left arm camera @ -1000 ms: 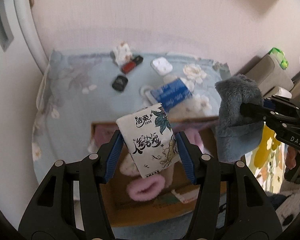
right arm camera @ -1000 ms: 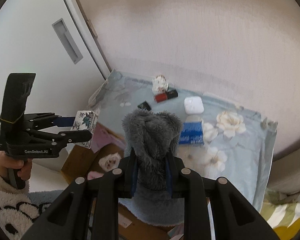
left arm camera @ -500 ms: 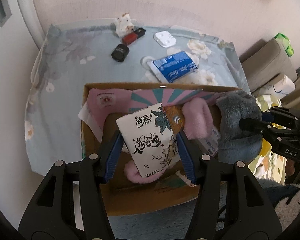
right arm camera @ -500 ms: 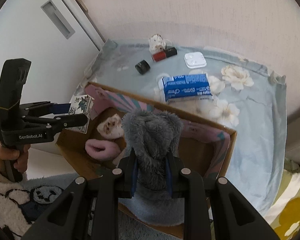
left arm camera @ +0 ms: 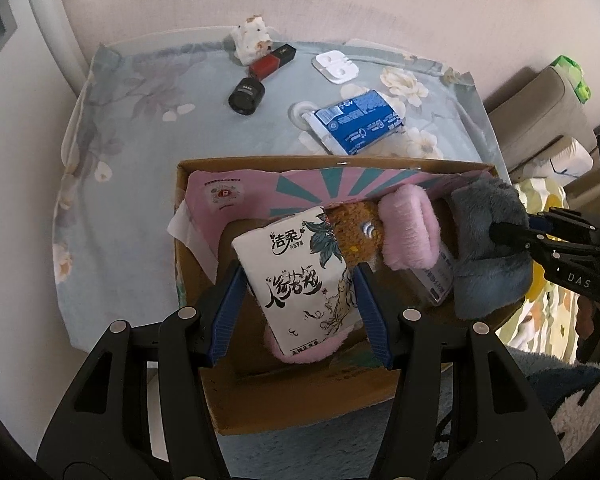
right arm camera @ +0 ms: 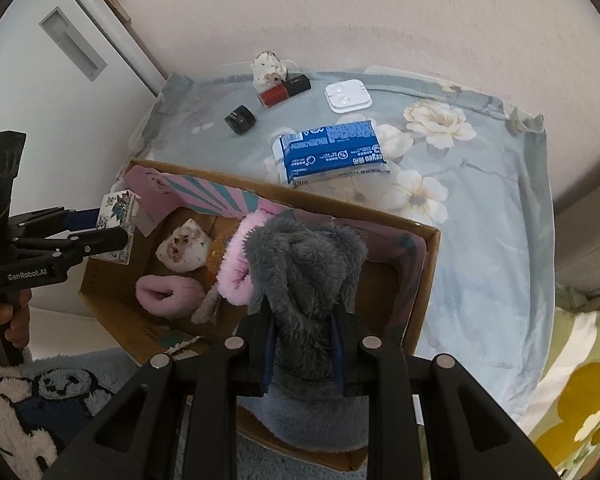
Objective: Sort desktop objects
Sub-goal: 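Carry the tissue packet and grey hat over the box and release both, then move both grippers back over the table toward the black jar and earphone case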
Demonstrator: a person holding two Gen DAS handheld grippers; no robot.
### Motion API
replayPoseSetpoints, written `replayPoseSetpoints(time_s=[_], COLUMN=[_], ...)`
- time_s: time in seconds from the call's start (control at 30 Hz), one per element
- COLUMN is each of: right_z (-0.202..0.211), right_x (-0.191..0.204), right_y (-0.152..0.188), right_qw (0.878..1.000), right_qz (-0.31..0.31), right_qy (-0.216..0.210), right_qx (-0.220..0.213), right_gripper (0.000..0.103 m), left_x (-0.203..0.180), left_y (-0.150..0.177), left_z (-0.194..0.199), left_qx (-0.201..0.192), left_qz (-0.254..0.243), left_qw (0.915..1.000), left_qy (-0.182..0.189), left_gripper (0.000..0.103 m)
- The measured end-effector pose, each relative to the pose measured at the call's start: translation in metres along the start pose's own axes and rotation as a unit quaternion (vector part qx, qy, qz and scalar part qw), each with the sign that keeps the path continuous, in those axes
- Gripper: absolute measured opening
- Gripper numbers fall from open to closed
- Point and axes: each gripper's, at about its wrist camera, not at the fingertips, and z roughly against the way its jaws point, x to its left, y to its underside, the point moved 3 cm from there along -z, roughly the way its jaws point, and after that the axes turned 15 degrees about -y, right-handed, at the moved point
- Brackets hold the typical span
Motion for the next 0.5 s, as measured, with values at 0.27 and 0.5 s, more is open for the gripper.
replayPoseSetpoints(time_s=[0.27,0.5], right_z=[-0.008,-0.009], right_x=[-0.010,-0.010], right_y=[0.002,-0.001], right_qw=[0.999,0.999], right_qz=[-0.038,-0.044], right_qy=[0.001,0.024], right_qx=[0.016,0.016], right_gripper=[0.030,0.073], left_x=[0.006,0.000], left_y=[-0.001,-0.002], left_z=[-0.009,-0.014], left_qx=[0.019,0.027], left_qz=[-0.003,-0.013], left_qw=[0.9998,0.9995], left_qy=[-0.002,0.008], left_gripper=[0.062,0.103])
